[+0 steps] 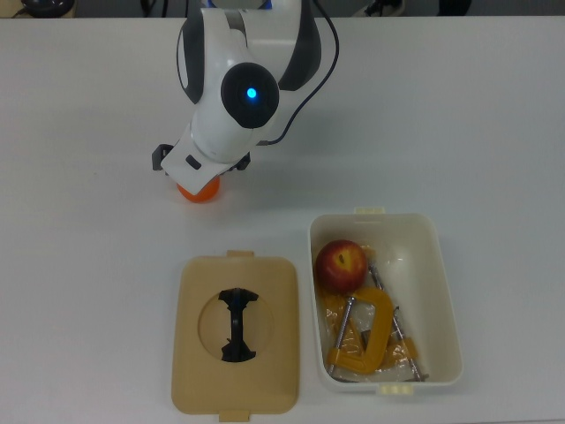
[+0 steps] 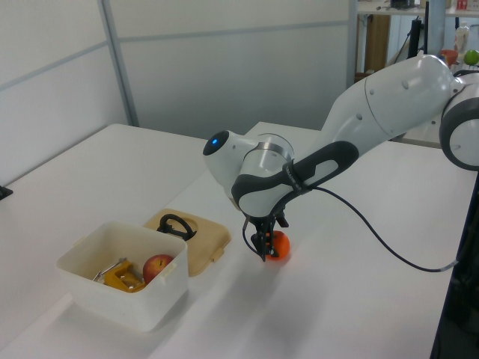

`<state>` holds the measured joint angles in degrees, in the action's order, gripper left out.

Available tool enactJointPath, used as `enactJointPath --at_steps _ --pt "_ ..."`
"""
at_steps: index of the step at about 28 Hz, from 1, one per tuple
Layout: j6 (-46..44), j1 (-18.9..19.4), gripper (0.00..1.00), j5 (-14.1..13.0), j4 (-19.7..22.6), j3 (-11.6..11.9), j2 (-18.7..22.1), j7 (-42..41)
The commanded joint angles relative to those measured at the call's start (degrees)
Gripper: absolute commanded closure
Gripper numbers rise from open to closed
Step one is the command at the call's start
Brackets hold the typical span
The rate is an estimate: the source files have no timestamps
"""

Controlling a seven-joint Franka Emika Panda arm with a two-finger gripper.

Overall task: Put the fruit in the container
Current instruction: 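Lift the mandarin and carry it over the white container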

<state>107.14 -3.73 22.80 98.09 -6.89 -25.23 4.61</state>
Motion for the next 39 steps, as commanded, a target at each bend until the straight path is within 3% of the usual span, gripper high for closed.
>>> enactJointPath --at_steps 1,3,4,6,13,24,28,30,39 --pt "0.26 -0.23 0.40 1.81 0.69 0.21 -1.05 -1.53" --pt "0.26 -0.14 0.63 1.81 0.69 0.13 -1.14 -1.71" --pt "0.26 -0.14 0.82 1.81 0.61 0.13 -1.14 -2.40" --pt "0.26 -0.14 0.99 1.29 0.43 0.13 -0.88 -3.64" --pt "-0.35 -0.14 1.00 -1.43 -1.06 0.13 1.58 -5.22" --pt "1.48 0.21 1.00 -11.97 -10.89 -0.58 3.25 -4.61" --pt "6.31 0.65 1.00 -14.35 -11.87 -1.28 3.34 -3.65" --pt "10.88 1.70 1.00 -14.71 -11.79 -2.77 3.17 -1.19" --pt "23.81 7.94 0.96 -14.18 -11.79 -3.04 2.20 8.04"
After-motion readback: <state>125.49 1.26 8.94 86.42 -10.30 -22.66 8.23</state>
